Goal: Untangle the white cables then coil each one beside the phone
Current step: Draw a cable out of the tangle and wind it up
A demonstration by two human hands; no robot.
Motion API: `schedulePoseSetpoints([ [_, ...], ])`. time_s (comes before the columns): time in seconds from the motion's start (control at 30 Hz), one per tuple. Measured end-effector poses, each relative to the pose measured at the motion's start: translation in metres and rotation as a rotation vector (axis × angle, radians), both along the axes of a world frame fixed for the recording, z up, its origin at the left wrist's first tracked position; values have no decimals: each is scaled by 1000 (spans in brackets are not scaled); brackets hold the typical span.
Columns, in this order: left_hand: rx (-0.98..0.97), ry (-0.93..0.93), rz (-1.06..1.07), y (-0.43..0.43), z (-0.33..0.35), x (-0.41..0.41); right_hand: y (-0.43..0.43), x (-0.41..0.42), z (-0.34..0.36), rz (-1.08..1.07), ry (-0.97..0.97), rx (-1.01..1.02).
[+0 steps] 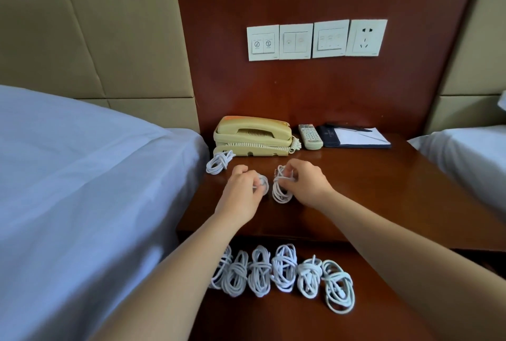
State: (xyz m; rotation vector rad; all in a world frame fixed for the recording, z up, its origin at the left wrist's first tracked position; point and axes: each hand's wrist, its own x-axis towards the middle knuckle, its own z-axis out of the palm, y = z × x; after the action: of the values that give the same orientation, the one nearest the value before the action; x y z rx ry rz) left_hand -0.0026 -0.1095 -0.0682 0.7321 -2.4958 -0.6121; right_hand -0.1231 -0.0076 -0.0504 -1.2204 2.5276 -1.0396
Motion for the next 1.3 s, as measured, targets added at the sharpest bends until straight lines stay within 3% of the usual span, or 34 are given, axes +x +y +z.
schedulePoseSetpoints([
  [0.27,118,159,-9,37,0,14,60,2,5,13,35,51],
  [0.47,257,108,61,61,2,14,96,8,16,32,50,45],
  [0.77,124,-99,-149,93,14,21,180,18,17,132,81,38],
  [0.87,262,-93,-176,113,23,23,200,14,1,106,28,30],
  [1.0,652,-60,-232,145,15,18,214,7,-17,80,2,103],
  [1.07,694,-90,-225,159,4,14,217,4,-21,84,-18,152],
  [1.17,662,-157,-202,180,-13,5,221,-2,-29,65,-39,206],
  [1.3,436,-176,-156,200,-29,-10,222,-7,-41,20,-40,262],
])
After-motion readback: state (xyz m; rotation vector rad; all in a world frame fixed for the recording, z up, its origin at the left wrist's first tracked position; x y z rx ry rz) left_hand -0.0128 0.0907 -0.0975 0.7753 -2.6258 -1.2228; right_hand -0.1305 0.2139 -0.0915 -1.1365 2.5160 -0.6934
